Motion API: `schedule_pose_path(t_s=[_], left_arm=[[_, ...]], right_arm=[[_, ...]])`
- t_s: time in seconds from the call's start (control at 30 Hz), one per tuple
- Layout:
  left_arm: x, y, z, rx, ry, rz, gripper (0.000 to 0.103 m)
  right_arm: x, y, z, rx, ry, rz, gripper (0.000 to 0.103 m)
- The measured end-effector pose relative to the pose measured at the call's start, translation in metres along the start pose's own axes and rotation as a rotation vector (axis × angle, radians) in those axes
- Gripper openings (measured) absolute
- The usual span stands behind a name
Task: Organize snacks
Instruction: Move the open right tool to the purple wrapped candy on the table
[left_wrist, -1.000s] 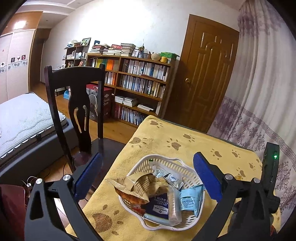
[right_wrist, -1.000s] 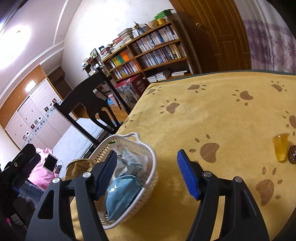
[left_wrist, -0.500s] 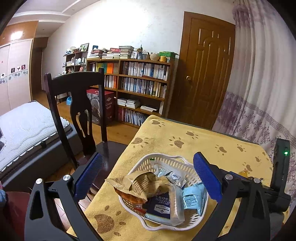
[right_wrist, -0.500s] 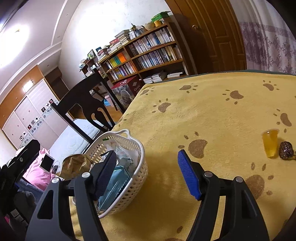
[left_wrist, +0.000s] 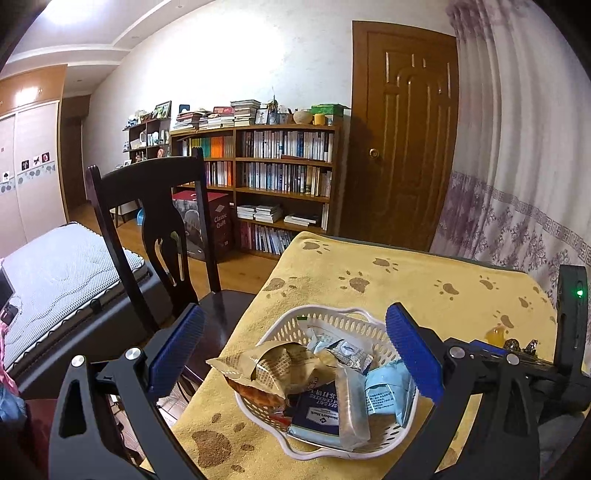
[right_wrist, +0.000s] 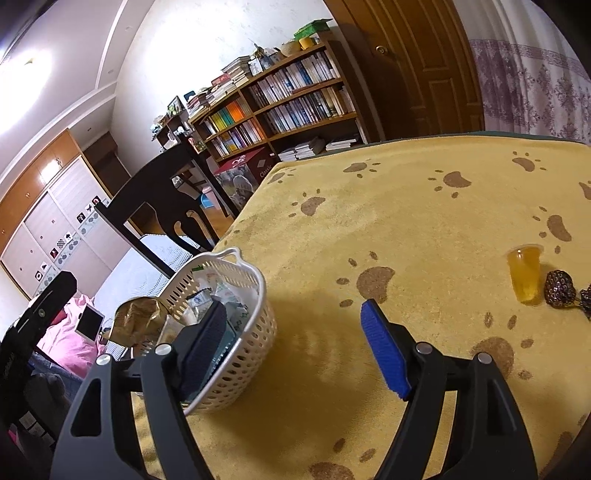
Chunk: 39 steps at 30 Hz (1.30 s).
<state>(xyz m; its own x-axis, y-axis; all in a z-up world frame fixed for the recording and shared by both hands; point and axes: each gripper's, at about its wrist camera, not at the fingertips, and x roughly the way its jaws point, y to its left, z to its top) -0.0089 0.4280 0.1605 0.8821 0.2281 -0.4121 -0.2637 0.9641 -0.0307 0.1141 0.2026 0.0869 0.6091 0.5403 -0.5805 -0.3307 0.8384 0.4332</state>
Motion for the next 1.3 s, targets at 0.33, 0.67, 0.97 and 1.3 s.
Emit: schedule_pose_path(t_s=[0.33,0.67,0.97,1.3], left_arm=[[0.001,-0.013,-0.003,0.031,0.007,-0.012,0.100],[0.003,-0.026,-0.007,0.068,0.024,-0.026,0.100],[0.005,-0.041,-0.013,0.117,0.038,-0.044,0.100],[0.003,-0.056,-0.020,0.167,0.043,-0.063,0.100]], right_arm=[[-0.007,-0.026,-0.011,0.005,0.009,-0.072,0.075],[-0.017,-0.074,-0.032,-0.013,0.029,-0.198,0.084],[-0.044,-0.133,-0.023,0.023,-0.009,-0.335,0.084],[-0.035,-0.163,0.022,-0.055,0.000,-0.385,0.083]])
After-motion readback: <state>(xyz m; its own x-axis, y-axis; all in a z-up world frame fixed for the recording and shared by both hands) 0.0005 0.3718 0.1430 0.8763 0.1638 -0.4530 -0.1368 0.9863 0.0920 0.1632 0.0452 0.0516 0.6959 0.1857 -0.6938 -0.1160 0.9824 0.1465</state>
